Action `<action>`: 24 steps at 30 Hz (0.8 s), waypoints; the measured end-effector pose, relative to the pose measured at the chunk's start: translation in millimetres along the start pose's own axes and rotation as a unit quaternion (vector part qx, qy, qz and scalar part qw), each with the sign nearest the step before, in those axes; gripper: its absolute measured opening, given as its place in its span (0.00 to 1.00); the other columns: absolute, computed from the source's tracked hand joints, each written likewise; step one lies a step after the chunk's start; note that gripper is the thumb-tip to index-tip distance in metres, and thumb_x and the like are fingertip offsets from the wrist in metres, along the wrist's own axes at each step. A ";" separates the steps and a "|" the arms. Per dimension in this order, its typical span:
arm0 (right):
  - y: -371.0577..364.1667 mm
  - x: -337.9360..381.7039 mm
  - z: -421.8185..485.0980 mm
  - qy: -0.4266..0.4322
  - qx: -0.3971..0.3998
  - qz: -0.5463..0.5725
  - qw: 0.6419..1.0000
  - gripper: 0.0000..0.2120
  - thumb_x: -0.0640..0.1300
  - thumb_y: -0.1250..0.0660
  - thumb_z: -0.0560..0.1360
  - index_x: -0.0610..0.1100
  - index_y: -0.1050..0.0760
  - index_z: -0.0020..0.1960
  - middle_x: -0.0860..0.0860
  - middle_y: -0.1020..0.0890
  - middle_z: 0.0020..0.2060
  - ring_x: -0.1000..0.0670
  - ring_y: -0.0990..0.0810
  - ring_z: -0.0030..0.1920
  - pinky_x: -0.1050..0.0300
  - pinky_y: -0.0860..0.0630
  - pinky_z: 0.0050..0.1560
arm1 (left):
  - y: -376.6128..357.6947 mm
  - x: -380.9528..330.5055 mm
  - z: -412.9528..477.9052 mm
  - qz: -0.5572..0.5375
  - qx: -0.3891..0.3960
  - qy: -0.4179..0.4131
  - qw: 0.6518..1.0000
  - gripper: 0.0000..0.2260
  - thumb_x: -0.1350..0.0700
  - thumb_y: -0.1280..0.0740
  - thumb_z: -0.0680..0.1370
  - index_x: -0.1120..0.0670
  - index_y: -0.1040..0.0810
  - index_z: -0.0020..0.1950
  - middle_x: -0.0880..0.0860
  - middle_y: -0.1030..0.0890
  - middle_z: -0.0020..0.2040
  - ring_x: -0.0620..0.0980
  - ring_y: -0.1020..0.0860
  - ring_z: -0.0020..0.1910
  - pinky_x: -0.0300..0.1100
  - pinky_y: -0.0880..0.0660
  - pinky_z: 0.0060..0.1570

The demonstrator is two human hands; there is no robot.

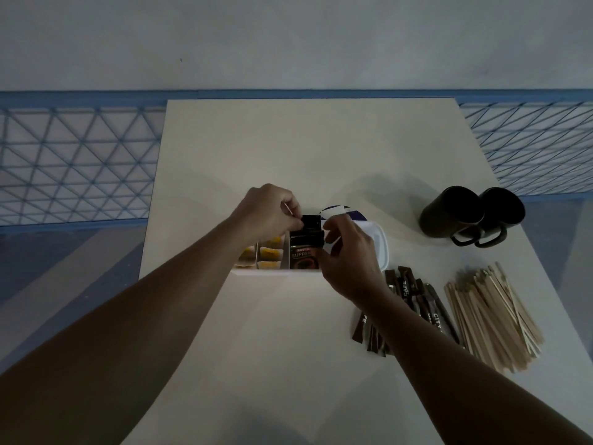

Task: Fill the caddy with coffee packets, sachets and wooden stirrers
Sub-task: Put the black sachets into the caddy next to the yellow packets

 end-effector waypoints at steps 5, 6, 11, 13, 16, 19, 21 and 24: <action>-3.2 -0.2 0.1 -0.023 0.008 0.001 1.000 0.14 0.43 0.27 0.74 0.47 0.28 0.56 0.50 0.18 0.45 0.52 0.20 0.42 0.57 0.22 0.40 | 1.6 5.3 0.1 0.011 -0.024 -0.001 1.000 0.15 0.49 0.24 0.72 0.48 0.21 0.57 0.47 0.20 0.49 0.45 0.23 0.46 0.35 0.33 0.38; -3.2 0.5 -0.4 -0.020 0.007 0.004 1.000 0.15 0.44 0.27 0.74 0.48 0.28 0.57 0.50 0.18 0.45 0.51 0.19 0.43 0.56 0.21 0.40 | 0.0 6.7 -0.5 0.016 -0.015 0.000 1.000 0.20 0.48 0.25 0.72 0.47 0.23 0.62 0.48 0.21 0.53 0.46 0.24 0.50 0.35 0.32 0.42; -2.6 5.0 -4.2 0.029 -0.011 0.013 0.999 0.17 0.46 0.28 0.76 0.52 0.25 0.63 0.52 0.21 0.50 0.53 0.20 0.45 0.55 0.20 0.44 | -10.4 10.3 -5.7 0.006 0.027 -0.001 1.000 0.23 0.51 0.25 0.74 0.47 0.24 0.68 0.52 0.20 0.62 0.48 0.22 0.55 0.33 0.31 0.49; -2.4 3.7 -4.2 0.037 -0.018 0.015 0.999 0.10 0.45 0.29 0.76 0.47 0.20 0.58 0.51 0.21 0.49 0.56 0.22 0.40 0.60 0.23 0.42 | -11.9 10.4 -8.4 -0.004 0.012 -0.011 1.000 0.19 0.51 0.26 0.74 0.48 0.21 0.65 0.52 0.18 0.60 0.45 0.22 0.51 0.28 0.31 0.42; -2.8 2.6 -2.9 0.036 -0.022 0.000 0.999 0.05 0.43 0.29 0.76 0.45 0.17 0.52 0.50 0.21 0.46 0.56 0.25 0.38 0.66 0.29 0.39 | -14.1 11.7 -9.9 -0.014 -0.003 -0.004 1.000 0.18 0.50 0.27 0.75 0.48 0.20 0.64 0.51 0.17 0.57 0.42 0.22 0.46 0.28 0.31 0.38; -4.3 4.7 -1.5 0.023 -0.015 -0.012 1.000 0.06 0.43 0.29 0.75 0.45 0.18 0.52 0.49 0.19 0.49 0.52 0.23 0.44 0.64 0.27 0.42 | -14.9 13.4 -10.5 -0.022 -0.020 0.008 1.000 0.16 0.48 0.28 0.75 0.47 0.19 0.63 0.49 0.16 0.49 0.38 0.22 0.38 0.27 0.32 0.34; -5.3 6.3 -1.9 0.016 -0.006 -0.019 1.000 0.07 0.42 0.28 0.75 0.45 0.19 0.52 0.49 0.20 0.51 0.51 0.22 0.46 0.59 0.22 0.43 | -13.8 13.9 -12.1 -0.029 -0.036 0.004 0.999 0.15 0.50 0.27 0.75 0.48 0.18 0.61 0.47 0.16 0.45 0.39 0.21 0.37 0.27 0.30 0.34; -4.8 5.7 -3.5 0.011 0.005 -0.030 0.999 0.08 0.42 0.28 0.74 0.46 0.22 0.52 0.49 0.20 0.52 0.51 0.23 0.47 0.54 0.20 0.44 | -13.1 11.5 -14.1 -0.024 -0.036 -0.001 0.999 0.09 0.52 0.26 0.74 0.48 0.16 0.54 0.45 0.17 0.43 0.38 0.21 0.38 0.28 0.32 0.33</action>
Point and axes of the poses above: each hand's wrist, its own z-axis towards the middle knuckle, its own y-axis out of the back of the hand, x = y × z, the point moved 4 cm from there along z, towards the middle knuckle
